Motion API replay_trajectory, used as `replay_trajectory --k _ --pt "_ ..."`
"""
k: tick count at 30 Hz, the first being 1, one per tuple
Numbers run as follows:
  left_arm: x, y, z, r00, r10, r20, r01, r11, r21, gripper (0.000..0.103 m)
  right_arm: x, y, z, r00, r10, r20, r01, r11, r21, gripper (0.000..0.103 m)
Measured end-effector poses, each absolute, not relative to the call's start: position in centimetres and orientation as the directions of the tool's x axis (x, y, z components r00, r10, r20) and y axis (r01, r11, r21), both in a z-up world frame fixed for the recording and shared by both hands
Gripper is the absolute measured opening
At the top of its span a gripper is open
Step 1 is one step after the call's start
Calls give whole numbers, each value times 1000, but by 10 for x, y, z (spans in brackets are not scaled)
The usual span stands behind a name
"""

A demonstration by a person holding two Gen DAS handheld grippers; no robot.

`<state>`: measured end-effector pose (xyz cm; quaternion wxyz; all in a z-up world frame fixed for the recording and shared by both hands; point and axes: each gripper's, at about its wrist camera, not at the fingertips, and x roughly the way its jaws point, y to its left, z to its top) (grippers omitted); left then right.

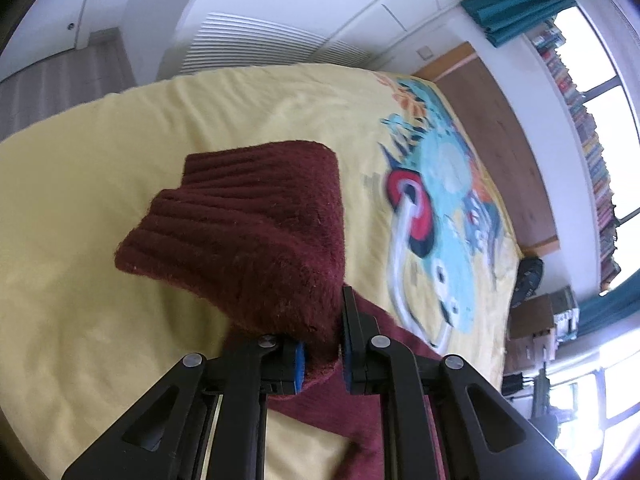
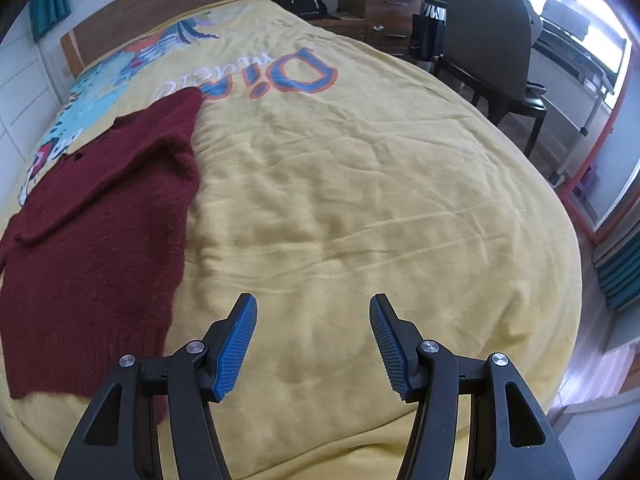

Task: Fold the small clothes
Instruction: 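Lift the cuff with the left gripper and carry it across the sweater body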

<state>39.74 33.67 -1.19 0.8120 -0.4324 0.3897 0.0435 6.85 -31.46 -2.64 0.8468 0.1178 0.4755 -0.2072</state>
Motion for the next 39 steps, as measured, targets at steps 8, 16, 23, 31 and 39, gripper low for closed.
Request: replay_trajectory --k 8,16,23,31,39 --pt "413 259 13 688 -352 -634 -318 639 -700 11 49 -332 -30 482 -225 -847 475 879 37 60" --pt "426 174 24 648 -424 -633 -230 683 -693 11 29 -355 -30 501 -220 -837 504 861 75 60" --pt "429 92 35 602 -493 -629 -137 711 -689 11 14 -373 -31 511 -216 -832 529 842 106 60" --pt "419 -7 36 513 -580 -633 -10 733 -680 11 4 -389 -42 504 -208 -838 556 821 131 60" --pt "396 -82 6 408 -584 -702 63 785 -617 11 -1 -399 -54 489 -198 -849 575 805 144 60"
